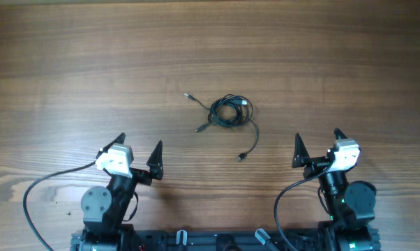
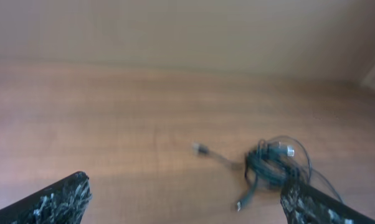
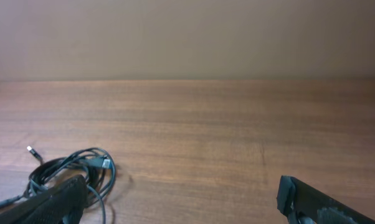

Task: Untangle cables
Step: 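Raise both arms from rest toward the black cable bundle, then grasp the tangled black cable bundle with the left gripper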

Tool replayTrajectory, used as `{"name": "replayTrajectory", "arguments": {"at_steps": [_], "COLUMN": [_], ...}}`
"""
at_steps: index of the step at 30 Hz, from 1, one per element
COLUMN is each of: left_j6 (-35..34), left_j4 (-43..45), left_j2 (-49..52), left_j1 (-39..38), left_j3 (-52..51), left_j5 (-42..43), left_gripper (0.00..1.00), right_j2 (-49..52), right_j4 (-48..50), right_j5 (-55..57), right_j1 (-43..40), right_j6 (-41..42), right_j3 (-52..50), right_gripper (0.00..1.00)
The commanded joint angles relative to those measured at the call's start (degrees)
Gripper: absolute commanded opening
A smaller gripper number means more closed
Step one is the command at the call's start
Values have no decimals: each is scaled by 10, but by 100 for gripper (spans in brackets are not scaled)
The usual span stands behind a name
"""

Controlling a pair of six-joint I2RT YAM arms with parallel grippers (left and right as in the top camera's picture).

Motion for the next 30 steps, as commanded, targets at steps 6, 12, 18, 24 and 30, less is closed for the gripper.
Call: {"name": "replayTrajectory", "arguments": {"at_steps": [6,12,18,24,30], "left_j6": [-24,-23,-24,-191,-213], "left_j4": [-100,-285,-354,-107,-138], "left_j2": [247,462,484,545,756], "left_j1": [-1,-1,-1,-2,-71], "left_j3": [194,406,465,471,569], "left_j5": [-7,30,131,129,78], "left_gripper": [100,100,100,100,92], "right_j2": [143,362,487,487,487], "right_j4": [-125,-308,-415,-408,-405], "right_j5": [8,5,-17,-36,-35], "right_j1": [-3,-3,-3,-3,-3], "right_j6": [29,40,42,43,45], "right_j3": [179,381,532,532,532], "right_gripper": [100,100,100,100,100]}}
